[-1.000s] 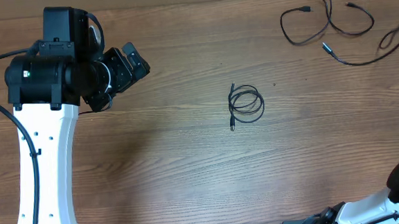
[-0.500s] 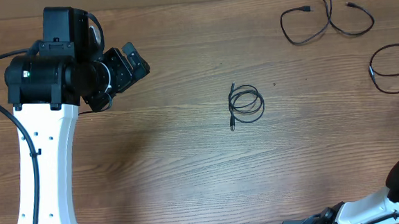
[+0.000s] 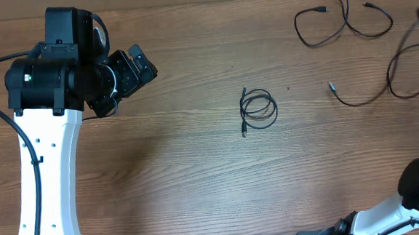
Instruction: Untangle cables
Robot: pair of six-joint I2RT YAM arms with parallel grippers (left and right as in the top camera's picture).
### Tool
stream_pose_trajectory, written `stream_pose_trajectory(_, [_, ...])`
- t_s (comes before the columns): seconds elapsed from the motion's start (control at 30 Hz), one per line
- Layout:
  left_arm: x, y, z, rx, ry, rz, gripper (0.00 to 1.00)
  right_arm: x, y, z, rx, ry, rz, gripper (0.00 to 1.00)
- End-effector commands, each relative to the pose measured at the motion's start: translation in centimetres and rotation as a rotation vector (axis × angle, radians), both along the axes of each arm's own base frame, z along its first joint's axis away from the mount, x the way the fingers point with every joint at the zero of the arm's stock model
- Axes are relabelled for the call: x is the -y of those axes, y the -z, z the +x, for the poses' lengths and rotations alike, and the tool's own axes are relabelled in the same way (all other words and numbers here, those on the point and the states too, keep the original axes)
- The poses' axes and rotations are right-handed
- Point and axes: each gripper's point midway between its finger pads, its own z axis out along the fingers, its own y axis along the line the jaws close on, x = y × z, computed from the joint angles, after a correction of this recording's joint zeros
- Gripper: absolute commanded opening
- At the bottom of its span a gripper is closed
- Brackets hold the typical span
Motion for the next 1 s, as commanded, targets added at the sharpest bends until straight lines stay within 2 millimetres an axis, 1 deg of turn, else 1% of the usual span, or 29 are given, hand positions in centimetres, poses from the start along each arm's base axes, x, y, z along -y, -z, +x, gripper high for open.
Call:
stream_pose_trajectory(0.0, [0.0,-0.1,0.0,0.013,0.019,0.013,1.0,-4.3,-2.8,1.3,0.105,-0.119,0.181,0.04])
stream_pose_trajectory(0.1, [0.0,-0.1,0.0,0.013,0.019,0.013,1.0,-6.3,-5.4,2.3,0.184,-0.17,0.294,0.04])
stream_pose_trajectory(0.17, [0.0,-0.1,0.0,0.013,0.019,0.013,1.0,-7.3,-7.1,2.8,0.23,-0.199,0.369,0.04])
stream_pose_trajectory(0.23, [0.0,-0.1,0.0,0.013,0.018,0.013,1.0,-7.7,-8.5,3.0,0.265,-0.219,0.418,0.04])
stream_pose_trajectory(0.3, [0.0,-0.1,0.0,0.014,0.018,0.013,1.0,-7.8,-9.0,3.1,0.281,-0.229,0.426,0.04])
stream_pose_trajectory(0.37, [0.0,-0.2,0.0,0.015,0.018,0.013,1.0,-7.9,-9.1,3.1,0.288,-0.241,0.414,0.04])
stream_pose_trajectory(0.47, [0.0,-0.2,0.1,0.017,0.018,0.013,1.0,-8.4,-8.5,2.9,0.296,-0.286,0.352,0.04])
stream_pose_trajectory(0.57, [0.0,-0.2,0.1,0.018,0.018,0.013,1.0,-9.3,-8.1,2.7,0.272,-0.301,0.366,0.04])
stream_pose_trajectory(0.63, [0.0,-0.2,0.1,0.018,0.018,0.012,1.0,-10.0,-9.2,2.9,0.324,-0.356,0.353,0.04])
stream_pose_trajectory(0.73, [0.0,-0.2,0.1,0.017,0.018,0.012,1.0,-10.9,-11.8,3.0,0.409,-0.424,0.378,0.04])
stream_pose_trajectory(0.83, [0.0,-0.2,0.1,0.017,0.018,0.012,1.0,-11.5,-14.7,2.9,0.47,-0.461,0.444,0.04])
stream_pose_trajectory(0.9, [0.0,-0.2,0.1,0.017,0.018,0.012,1.0,-11.9,-16.1,2.6,0.504,-0.496,0.462,0.04])
stream_pose_trajectory(0.97, [0.0,-0.2,0.1,0.017,0.018,0.012,1.0,-12.2,-16.9,2.2,0.538,-0.536,0.443,0.04])
